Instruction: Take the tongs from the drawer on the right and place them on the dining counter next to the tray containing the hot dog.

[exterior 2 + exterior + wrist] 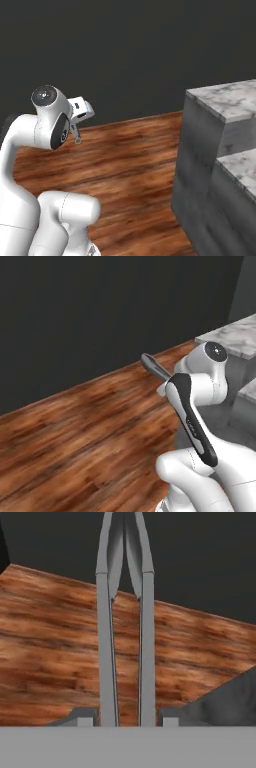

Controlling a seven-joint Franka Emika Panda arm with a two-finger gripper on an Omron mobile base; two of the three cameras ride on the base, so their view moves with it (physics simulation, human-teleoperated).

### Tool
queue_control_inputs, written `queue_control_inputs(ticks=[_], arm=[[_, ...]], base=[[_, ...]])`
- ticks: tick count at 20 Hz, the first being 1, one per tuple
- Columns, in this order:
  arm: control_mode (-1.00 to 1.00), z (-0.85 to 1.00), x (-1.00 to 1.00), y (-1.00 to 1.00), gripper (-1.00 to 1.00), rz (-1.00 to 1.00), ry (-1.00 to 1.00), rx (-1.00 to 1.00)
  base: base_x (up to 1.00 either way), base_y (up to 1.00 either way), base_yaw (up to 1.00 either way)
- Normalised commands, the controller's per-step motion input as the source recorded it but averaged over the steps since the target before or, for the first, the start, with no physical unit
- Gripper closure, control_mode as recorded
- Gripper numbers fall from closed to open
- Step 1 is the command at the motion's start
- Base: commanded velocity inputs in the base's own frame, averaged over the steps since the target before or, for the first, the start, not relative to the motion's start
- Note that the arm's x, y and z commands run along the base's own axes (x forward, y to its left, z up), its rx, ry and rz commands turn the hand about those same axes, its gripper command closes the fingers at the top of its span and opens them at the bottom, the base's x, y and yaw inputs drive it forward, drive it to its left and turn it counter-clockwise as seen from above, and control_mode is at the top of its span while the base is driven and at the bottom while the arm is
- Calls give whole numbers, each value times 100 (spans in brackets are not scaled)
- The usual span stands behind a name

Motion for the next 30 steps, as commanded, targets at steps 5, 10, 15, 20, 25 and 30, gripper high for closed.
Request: queue_control_inputs(ticks=[5,10,15,20,25,30], arm=[[100,0,0,0,100,0,0,0],[100,0,0,0,100,0,0,0],[100,0,0,0,100,0,0,0],[100,0,0,0,100,0,0,0],[100,0,0,0,100,0,0,0],[100,0,0,0,100,0,0,0]], base=[[100,99,-41],[86,99,-39],[84,93,-52],[56,71,-74],[48,72,-75],[40,87,-67]])
